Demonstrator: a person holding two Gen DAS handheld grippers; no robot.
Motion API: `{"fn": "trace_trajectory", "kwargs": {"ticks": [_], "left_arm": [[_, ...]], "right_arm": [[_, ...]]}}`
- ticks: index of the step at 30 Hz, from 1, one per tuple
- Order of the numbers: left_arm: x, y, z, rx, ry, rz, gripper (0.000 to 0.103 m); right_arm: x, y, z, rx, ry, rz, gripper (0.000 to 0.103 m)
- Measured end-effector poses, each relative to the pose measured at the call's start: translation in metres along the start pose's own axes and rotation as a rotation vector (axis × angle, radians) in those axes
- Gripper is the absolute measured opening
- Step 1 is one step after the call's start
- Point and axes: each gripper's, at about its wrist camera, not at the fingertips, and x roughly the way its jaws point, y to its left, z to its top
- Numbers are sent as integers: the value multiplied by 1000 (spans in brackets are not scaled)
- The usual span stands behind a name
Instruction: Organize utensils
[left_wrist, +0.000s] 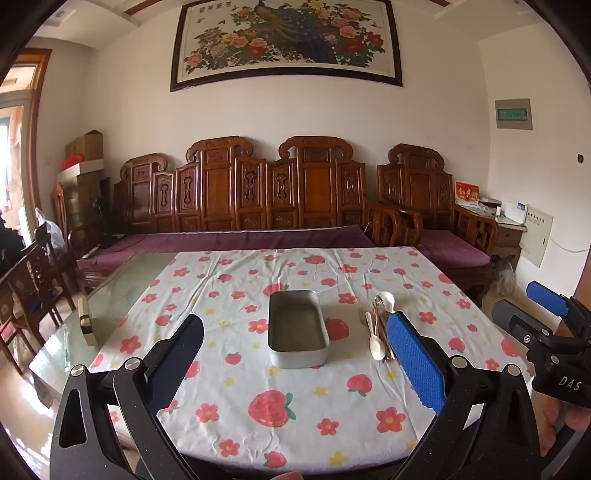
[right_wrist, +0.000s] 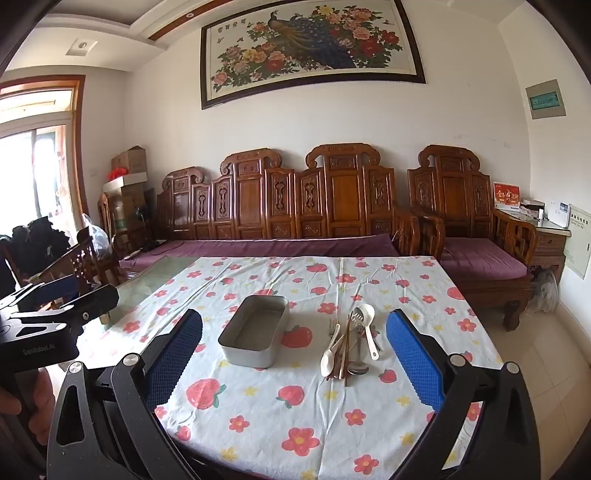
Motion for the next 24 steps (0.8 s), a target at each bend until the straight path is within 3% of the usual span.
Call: {"fn": "trace_trajectory", "kwargs": {"ticks": [24], "left_arm": [[1,0,0,2,0,-3,97]], "right_arm": [[-2,-8,3,5,-6,3,100]]}}
